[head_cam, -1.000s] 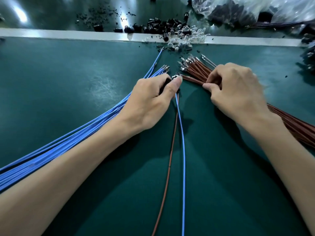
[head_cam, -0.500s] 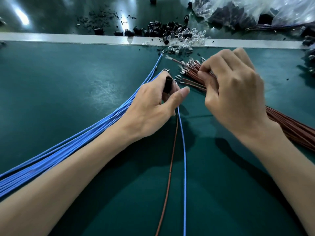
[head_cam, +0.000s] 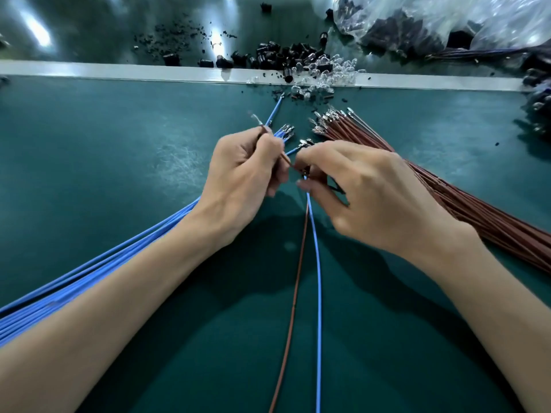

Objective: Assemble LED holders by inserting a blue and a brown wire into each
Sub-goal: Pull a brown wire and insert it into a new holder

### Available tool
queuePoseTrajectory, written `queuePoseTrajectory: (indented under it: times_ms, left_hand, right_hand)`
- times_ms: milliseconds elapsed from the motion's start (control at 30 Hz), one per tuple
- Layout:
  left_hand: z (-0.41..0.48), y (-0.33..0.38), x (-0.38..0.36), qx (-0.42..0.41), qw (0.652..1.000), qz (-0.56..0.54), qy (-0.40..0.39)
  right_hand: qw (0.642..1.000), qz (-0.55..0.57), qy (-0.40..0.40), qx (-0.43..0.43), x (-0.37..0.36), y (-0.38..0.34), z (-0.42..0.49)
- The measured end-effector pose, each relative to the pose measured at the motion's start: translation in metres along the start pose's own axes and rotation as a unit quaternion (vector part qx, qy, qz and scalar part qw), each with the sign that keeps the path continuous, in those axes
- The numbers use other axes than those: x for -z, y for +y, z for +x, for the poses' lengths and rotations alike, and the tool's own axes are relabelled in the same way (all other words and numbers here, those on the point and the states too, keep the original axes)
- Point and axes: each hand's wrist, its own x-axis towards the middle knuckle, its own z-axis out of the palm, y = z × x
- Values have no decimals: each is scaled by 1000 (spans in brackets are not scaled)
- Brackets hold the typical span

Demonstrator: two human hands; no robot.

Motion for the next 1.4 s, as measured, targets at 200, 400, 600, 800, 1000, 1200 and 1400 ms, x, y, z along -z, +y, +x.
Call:
queuePoseTrajectory:
  times_ms: [200, 400, 600, 800, 1000, 1200, 1400]
  left_hand:
    - [14, 1, 12, -7, 952, -155, 266]
    - [12, -1, 7, 4, 982, -110, 155]
    - [-6, 1, 3, -55, 991, 37, -117]
    - [-8, 5, 6, -26, 971, 10, -236]
    - [-5, -2, 2, -77, 969, 128, -199]
    - [-1, -1, 1, -126, 956, 213, -155]
    - [1, -3, 7, -113, 948, 234, -183]
  right_hand:
    - [997, 0, -55, -56, 23, 24, -5]
    - [868, 448, 13, -212, 27, 28, -4]
    - [489, 766, 115, -401, 13, 25, 11]
    - [639, 637, 133, -410, -7, 22, 12]
    - [639, 631, 173, -404, -7, 24, 11]
    - [775, 536, 51, -332, -13, 15, 8]
    - [693, 612, 140, -355, -13, 18, 12]
